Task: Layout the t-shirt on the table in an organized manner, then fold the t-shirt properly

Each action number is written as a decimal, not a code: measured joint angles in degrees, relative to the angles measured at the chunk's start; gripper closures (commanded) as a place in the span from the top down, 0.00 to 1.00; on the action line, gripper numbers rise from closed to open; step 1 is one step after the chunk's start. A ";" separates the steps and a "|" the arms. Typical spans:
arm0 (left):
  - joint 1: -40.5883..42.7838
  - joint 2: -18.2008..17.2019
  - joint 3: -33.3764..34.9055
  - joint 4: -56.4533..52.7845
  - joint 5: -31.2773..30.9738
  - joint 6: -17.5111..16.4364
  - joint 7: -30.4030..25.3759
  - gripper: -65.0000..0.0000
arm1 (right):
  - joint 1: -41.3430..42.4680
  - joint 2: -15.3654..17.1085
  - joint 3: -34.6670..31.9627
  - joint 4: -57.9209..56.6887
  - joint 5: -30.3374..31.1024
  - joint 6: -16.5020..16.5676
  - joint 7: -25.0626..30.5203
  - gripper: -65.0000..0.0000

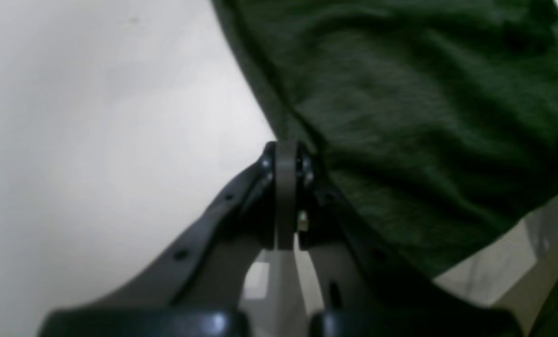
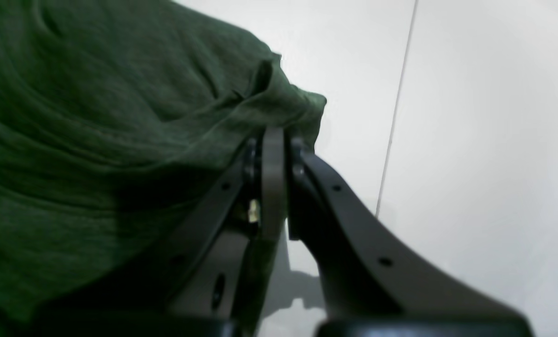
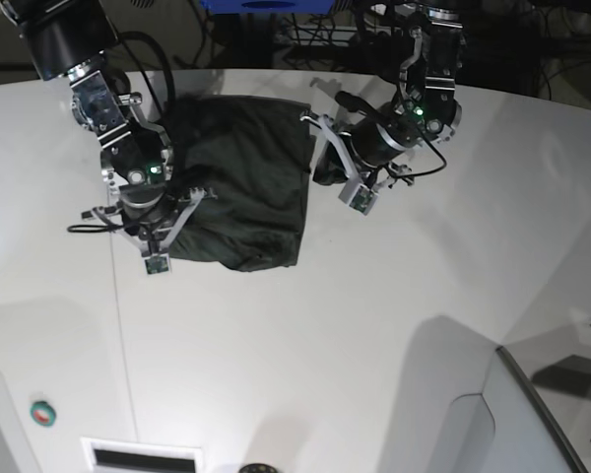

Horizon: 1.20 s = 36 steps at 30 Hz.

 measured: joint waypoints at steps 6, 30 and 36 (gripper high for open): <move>4.66 -0.28 -8.13 11.72 -0.85 -0.61 -0.46 0.00 | -6.29 -0.09 6.36 12.81 -0.35 0.09 0.61 0.02; 41.05 -13.99 -12.44 10.32 -0.66 -0.52 -19.61 0.00 | -53.44 4.28 26.12 31.04 -0.48 9.01 11.26 0.02; 36.85 -15.78 -5.33 -4.74 -0.68 -0.31 -20.11 0.00 | -52.52 1.88 19.30 19.76 -0.20 8.98 11.80 0.02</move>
